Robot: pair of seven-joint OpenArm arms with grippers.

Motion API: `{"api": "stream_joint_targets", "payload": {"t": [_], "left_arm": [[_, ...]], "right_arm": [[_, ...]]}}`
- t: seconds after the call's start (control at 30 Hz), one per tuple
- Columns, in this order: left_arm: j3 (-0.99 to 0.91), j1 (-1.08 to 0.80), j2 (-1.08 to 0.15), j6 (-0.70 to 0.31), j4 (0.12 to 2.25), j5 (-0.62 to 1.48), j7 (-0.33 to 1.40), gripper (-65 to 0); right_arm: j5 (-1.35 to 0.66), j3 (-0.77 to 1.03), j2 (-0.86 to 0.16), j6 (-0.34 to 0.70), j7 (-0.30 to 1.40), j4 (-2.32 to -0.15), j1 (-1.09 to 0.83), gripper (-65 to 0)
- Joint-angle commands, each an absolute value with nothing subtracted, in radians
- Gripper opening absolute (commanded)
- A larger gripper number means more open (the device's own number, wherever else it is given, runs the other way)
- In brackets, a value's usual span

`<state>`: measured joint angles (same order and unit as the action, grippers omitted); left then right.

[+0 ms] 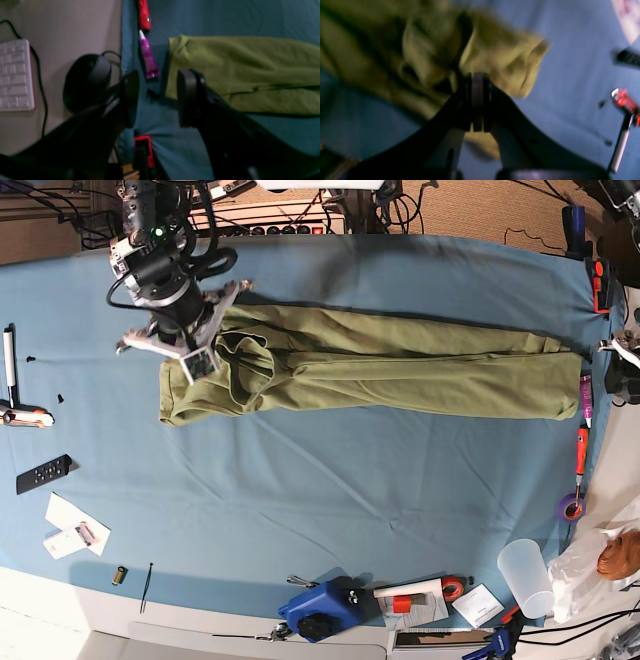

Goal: Layout the t-shirt on the table in an organized manner, then fold the t-shirt properly
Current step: 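Release the left gripper and adjust the folded end with the right gripper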

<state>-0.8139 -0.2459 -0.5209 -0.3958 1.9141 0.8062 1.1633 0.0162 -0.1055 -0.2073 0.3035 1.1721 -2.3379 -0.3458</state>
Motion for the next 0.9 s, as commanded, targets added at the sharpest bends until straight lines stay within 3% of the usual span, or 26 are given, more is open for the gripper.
{"api": "stream_joint_targets", "payload": {"t": [0.0, 0.07, 0.13, 0.2, 0.4, 0.67, 0.87], "left_arm": [[-0.822, -0.239, -0.543, -0.394, 1.929, 0.824, 1.144, -39.0], [-0.822, -0.239, -0.543, -0.394, 1.929, 0.824, 1.144, -39.0], [-0.822, -0.239, -0.543, -0.394, 1.929, 0.824, 1.144, -39.0], [-0.822, -0.239, -0.543, -0.394, 1.929, 0.824, 1.144, -39.0], [-0.822, -0.238, -0.543, -0.394, 1.929, 0.824, 1.126, -39.0], [-0.822, -0.239, -0.543, -0.394, 1.929, 0.823, 1.126, -39.0], [-0.822, -0.238, -0.543, -0.394, 1.929, 0.823, 1.126, -39.0]], "right_arm": [[0.020, -0.103, -0.211, 0.300, 1.158, -2.355, -0.345, -65.0], [0.019, -0.103, -0.211, 0.354, 1.160, -2.355, -0.344, -61.4], [0.019, -0.103, -0.211, 0.363, 1.150, -2.355, -0.344, -48.0], [0.020, -0.103, -0.210, 0.362, 1.121, -2.355, -0.343, -41.9], [0.025, -0.103, -0.211, 0.318, 1.118, -2.324, -0.284, -41.8], [0.014, -0.104, -0.210, 0.317, 1.129, -2.094, -0.187, -41.8], [-0.061, -0.104, -0.210, 0.317, 1.144, -2.079, -0.183, -41.8]]}}
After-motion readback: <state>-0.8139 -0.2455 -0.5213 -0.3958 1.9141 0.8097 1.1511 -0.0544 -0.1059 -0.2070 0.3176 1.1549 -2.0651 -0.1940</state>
